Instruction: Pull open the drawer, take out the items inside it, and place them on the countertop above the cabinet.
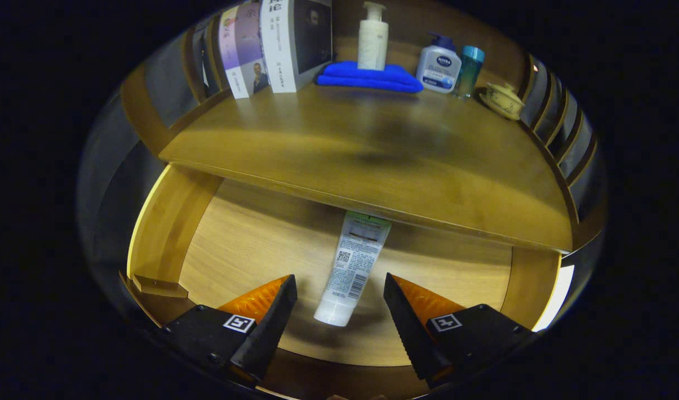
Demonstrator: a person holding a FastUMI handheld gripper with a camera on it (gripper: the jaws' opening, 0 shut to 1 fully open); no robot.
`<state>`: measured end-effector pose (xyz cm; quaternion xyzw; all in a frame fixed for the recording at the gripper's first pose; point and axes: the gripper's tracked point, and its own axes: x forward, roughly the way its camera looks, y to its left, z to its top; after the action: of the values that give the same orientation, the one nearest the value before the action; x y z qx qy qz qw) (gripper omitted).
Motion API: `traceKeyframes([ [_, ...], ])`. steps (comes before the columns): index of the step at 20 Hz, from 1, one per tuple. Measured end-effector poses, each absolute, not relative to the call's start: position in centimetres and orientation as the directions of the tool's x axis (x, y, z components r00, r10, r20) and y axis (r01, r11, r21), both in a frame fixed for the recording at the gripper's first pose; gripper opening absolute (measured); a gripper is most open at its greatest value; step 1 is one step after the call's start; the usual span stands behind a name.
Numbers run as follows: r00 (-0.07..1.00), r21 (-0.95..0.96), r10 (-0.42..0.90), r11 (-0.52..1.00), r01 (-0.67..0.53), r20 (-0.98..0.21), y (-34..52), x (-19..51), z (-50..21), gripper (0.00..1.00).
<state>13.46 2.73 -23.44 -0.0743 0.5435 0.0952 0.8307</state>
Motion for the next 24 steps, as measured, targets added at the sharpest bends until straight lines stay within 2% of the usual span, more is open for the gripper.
traceKeyframes([
  [3,0.354,-0.038,0.05,0.971,-0.236,-0.934,2.4,13.8,-24.8,0.99],
  [8,0.224,0.017,0.066,0.976,-0.215,-0.972,2.5,13.3,-26.5,0.99],
  [11,0.231,-0.002,0.043,0.981,-0.192,-0.972,2.1,14.3,-26.7,0.98],
  [14,0.223,-0.034,0.016,0.975,-0.218,-0.975,1.9,14.2,-27.0,0.71],
  [19,0.224,-0.008,0.048,0.97,-0.244,-0.973,2.8,14.1,-27.3,0.43],
  [24,0.236,0.027,0.102,0.953,-0.301,-0.967,3.8,13.4,-25.7,0.43],
])
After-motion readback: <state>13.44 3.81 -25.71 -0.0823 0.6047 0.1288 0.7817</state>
